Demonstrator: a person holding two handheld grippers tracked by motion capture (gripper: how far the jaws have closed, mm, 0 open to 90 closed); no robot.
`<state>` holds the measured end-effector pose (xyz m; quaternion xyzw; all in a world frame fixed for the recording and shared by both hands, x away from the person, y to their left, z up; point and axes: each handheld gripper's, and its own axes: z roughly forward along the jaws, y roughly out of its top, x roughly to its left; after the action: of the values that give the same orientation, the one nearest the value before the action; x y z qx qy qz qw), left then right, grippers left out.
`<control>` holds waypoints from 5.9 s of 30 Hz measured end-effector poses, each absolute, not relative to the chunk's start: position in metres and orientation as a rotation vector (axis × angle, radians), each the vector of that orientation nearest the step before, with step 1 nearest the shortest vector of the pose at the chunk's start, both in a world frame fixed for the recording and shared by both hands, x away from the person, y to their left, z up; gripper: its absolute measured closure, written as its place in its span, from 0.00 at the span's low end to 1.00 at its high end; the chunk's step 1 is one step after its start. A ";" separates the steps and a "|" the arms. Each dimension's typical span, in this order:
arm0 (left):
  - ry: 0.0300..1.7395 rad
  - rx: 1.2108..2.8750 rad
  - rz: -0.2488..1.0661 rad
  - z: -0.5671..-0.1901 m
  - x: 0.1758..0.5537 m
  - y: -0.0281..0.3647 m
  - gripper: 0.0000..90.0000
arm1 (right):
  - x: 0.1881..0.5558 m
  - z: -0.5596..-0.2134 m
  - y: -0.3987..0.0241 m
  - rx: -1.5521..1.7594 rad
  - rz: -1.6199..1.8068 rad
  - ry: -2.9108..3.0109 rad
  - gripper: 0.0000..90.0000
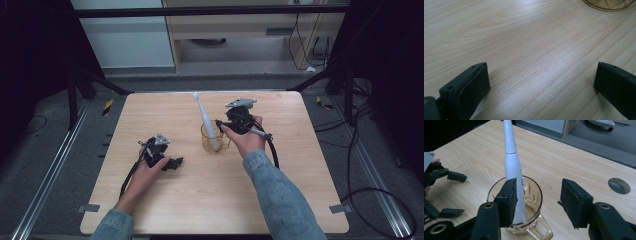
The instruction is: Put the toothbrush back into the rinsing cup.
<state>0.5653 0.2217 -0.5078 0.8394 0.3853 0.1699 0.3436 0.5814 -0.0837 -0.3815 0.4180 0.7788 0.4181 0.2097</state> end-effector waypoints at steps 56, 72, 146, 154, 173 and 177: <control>1.003 2.180 0.441 -0.508 0.565 0.222 0.00 | 0.561 -0.380 -0.163 1.284 1.113 2.041 0.07; 1.003 2.179 0.441 -0.508 0.565 0.222 0.00 | 0.548 -0.393 -0.193 1.333 1.079 2.011 0.08; 1.002 2.180 0.441 -0.508 0.565 0.222 0.00 | 0.552 -0.497 -0.245 1.527 0.925 1.956 0.10; 1.002 2.180 0.442 -0.508 0.565 0.222 0.00 | 0.555 -0.502 -0.247 1.556 0.919 1.935 0.10; 1.002 2.180 0.442 -0.508 0.565 0.222 0.00 | 0.561 -0.511 -0.247 1.554 0.848 1.935 0.09; 1.003 2.180 0.443 -0.508 0.565 0.222 0.00 | 0.562 -0.511 -0.248 1.565 0.855 1.938 0.07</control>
<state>0.5652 0.2215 -0.5078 0.8390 0.3859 0.1705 0.3435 0.5618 -0.2475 -0.5110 0.5750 0.7124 0.3142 0.2513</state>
